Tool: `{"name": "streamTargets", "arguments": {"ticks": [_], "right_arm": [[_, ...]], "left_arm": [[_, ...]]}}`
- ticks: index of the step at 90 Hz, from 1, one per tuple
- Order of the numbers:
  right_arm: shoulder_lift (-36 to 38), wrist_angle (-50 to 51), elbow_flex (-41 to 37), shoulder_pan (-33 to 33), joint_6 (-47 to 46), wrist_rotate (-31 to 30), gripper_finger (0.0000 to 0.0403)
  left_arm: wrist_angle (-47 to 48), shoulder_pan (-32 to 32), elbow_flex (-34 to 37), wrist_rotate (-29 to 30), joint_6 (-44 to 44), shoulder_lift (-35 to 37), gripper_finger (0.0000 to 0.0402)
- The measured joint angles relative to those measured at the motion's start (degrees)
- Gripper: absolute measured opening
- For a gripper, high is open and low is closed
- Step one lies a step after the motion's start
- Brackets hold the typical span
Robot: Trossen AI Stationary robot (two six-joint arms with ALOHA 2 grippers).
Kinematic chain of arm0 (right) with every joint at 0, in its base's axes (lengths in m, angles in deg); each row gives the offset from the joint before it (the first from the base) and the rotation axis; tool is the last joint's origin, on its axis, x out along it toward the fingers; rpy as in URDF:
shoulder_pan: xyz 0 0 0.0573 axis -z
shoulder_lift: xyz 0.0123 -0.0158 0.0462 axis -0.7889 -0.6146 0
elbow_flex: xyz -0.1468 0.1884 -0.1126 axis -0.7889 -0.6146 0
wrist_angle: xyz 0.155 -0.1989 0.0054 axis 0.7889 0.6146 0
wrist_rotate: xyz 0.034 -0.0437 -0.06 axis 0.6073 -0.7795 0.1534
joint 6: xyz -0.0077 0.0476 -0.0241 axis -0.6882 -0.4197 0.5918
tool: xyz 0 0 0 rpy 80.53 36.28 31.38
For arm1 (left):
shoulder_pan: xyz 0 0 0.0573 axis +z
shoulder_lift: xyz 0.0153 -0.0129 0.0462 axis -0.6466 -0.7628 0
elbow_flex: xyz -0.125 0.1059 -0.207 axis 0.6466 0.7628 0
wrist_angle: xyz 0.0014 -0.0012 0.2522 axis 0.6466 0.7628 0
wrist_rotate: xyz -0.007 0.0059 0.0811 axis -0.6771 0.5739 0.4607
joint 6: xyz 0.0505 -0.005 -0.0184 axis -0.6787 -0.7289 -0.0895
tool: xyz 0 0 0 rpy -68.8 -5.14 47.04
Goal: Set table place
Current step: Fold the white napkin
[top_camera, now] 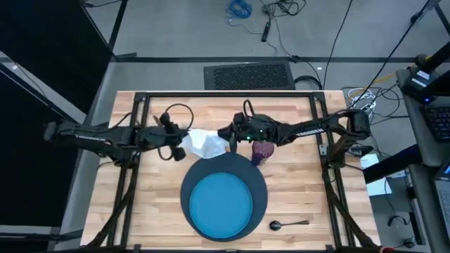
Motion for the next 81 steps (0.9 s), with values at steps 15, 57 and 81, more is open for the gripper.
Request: {"name": "streamTargets", "arguments": {"ticks": [15, 57, 81], "right_arm": [[0.03, -2.19, 0.02, -3.13, -0.52, -0.08, 0.0000], [0.27, 1.43, 7.52, -12.00, 0.64, -0.10, 0.0000], [0.28, 8.05, 8.55, -11.16, 1.62, -1.76, 0.0000]], "left_arm": [[3.74, -4.94, -0.02, -0.26, 3.62, 1.90, 0.0000], [5.74, -18.99, -2.75, -1.37, 9.42, 2.96, 0.0000], [11.73, -20.76, -3.69, 6.10, 12.90, 3.04, 0.0000]]}}
